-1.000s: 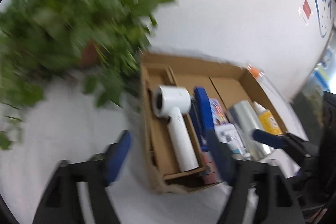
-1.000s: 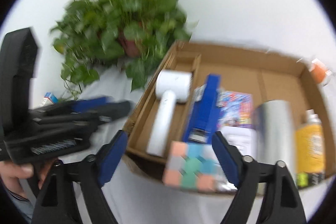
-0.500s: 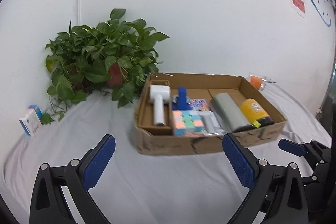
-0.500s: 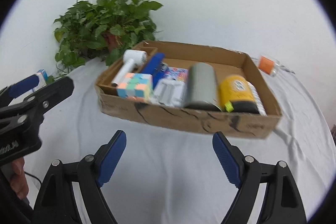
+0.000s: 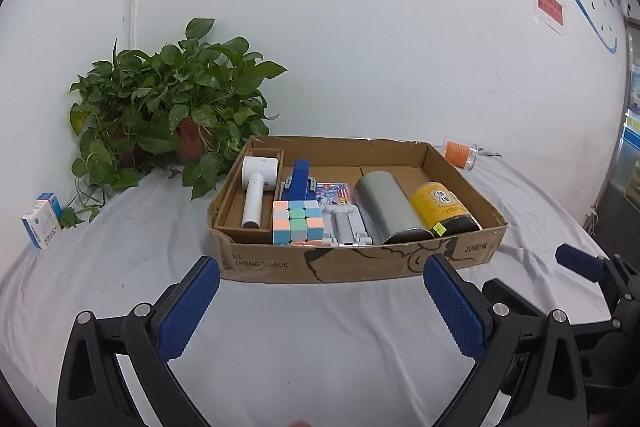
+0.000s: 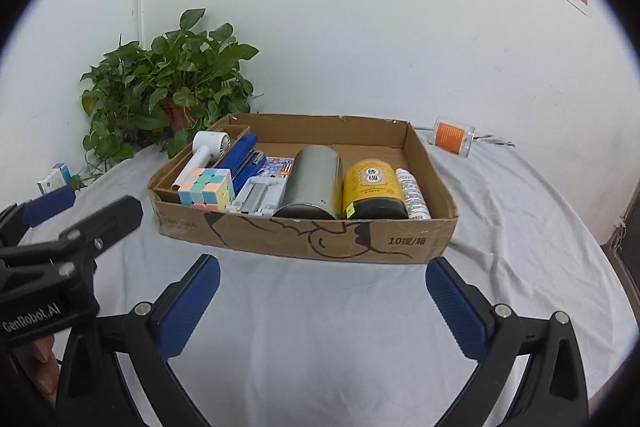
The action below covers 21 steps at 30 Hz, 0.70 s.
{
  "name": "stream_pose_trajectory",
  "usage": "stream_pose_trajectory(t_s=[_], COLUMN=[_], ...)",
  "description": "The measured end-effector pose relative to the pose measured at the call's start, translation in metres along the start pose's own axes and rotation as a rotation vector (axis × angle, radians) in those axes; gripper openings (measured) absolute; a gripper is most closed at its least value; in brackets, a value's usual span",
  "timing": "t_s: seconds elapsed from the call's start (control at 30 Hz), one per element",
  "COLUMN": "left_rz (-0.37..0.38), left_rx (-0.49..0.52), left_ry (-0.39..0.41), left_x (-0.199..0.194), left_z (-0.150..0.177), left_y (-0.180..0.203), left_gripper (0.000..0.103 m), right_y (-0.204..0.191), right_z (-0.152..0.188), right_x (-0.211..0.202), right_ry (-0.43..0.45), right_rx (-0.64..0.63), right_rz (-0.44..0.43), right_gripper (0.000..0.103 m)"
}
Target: Organize rigid objects
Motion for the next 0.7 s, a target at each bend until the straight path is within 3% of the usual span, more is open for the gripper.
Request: stream_pose_trajectory(t_s=[0.37,0.7], left_rz=[-0.055,-0.052], left_rx=[-0.033,-0.014], left_ry=[-0.058,-0.074], left_x=[0.013,0.022], left_z=[0.022,0.031], left_y=[-0.015,-0.023], left_gripper=[0.103,0.103], right_y=[-0.001,-0.005], right_z=[0.01,0.015], right_x=[0.01,0.015], right_ry=[-0.026,-0.037], right_rx=[-0.028,-0.033], right_rz=[0.029,0.014], right_gripper=[0.102,0.102])
Point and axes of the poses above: each gripper's, at about its wrist camera, not at the fingertips, and x roughly the way its jaws point, y to its right, z to its underside, the point moved 5 cm from there along x, roughly the way its jaws point, and after that the axes turned 10 degrees about y, right-handed, at the moved point
